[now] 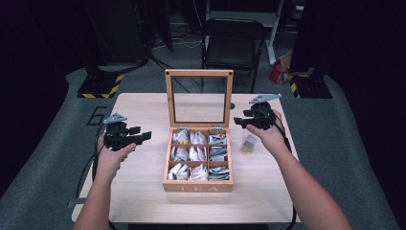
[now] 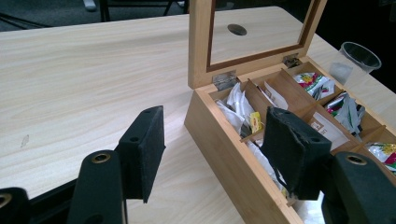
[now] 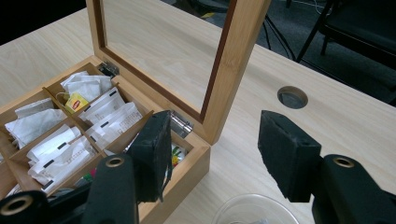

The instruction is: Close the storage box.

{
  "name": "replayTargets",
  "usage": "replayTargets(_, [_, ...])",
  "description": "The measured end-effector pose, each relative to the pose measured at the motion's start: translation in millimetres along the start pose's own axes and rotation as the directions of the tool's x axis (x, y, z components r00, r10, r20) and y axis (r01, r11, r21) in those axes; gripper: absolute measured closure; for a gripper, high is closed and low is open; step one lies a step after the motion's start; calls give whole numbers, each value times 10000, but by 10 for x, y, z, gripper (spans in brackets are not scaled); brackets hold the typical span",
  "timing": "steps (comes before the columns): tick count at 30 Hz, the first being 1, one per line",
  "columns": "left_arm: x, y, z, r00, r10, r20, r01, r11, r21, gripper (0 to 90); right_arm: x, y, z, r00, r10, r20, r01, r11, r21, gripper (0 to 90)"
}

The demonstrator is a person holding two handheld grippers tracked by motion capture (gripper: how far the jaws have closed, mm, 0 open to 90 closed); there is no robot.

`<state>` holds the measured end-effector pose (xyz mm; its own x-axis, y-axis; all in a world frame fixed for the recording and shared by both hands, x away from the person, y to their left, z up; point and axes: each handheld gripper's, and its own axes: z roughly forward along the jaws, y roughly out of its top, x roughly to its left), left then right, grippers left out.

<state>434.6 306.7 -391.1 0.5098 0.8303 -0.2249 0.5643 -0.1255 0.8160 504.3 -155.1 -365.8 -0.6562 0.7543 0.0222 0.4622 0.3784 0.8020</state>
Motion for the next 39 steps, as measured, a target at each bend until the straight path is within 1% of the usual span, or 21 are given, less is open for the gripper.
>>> replayTargets(5, [-5,0,12,10000,75,18,-75,10000,23,387,-3,41,6,9999,33,129,-33,10000,-53,441])
replayTargets(6, [-6,-1,19,9999,140,33,-140,9999,59,388,-10,62,8,9997,-28,248,29,10000,-40,441])
replayTargets(7, [-17,-5,28,9999,97,37,-98,9999,97,388,-14,68,9,9996,-13,279,14,10000,-32,440])
replayTargets(10, [-22,-5,37,9998,178,39,-178,9998,69,387,-38,98,18,9995,-77,316,78,10000,-45,437])
replayTargets(11, [-28,-5,37,9999,113,45,-113,9999,80,387,-36,104,20,9994,8,334,-6,10000,-45,436])
replayTargets(13, [-28,-3,36,9999,104,66,-105,9999,96,387,-43,121,31,9993,-56,375,58,10000,-60,435])
replayTargets(17, [-47,5,46,9997,186,155,-188,9998,96,388,-48,120,63,9991,-91,422,95,9999,-92,434])
replayTargets(18, [-55,4,54,9996,225,167,-227,9997,86,387,-60,119,99,9993,-135,355,137,9999,-57,434])
replayTargets(20, [-56,3,54,9995,253,182,-256,9996,118,388,-64,121,127,9997,18,260,-16,10000,-70,442])
replayTargets(22, [-56,5,54,9996,208,208,-210,9997,97,387,-79,124,153,9999,4,160,-2,10000,-93,446])
replayTargets(27, [-65,9,58,9995,191,242,-192,9998,66,388,-96,129,226,9999,6,103,-5,10000,-97,448])
replayTargets(29, [-65,8,65,9994,235,273,-238,9997,107,387,-108,133,272,9999,54,100,-53,10000,-56,448])
replayTargets(30, [-68,6,68,9993,233,283,-236,9997,108,387,-118,134,306,9998,157,112,-156,9999,-51,447])
replayTargets(32, [-74,2,70,9994,208,276,-211,9997,112,387,-125,134,319,9998,152,98,-152,9999,-70,447])
replayTargets(33, [-74,-1,71,9993,238,284,-242,9996,140,387,-129,132,340,9997,222,69,-221,9997,-67,447])
replayTargets(35, [-78,-3,73,9992,234,311,-239,9996,156,387,-135,132,377,9998,169,47,-169,9999,-27,449])
replayTargets(36, [-86,-6,82,9994,226,275,-228,9997,63,387,-138,139,402,9999,143,30,-143,9999,18,448])
replayTargets(37, [-86,-4,78,9991,258,325,-263,9995,145,388,-140,144,413,9999,135,34,-135,9999,12,447])
replayTargets(39, [-88,-4,81,9989,309,341,-314,9994,153,388,-141,151,425,9999,168,38,-168,9999,17,446])
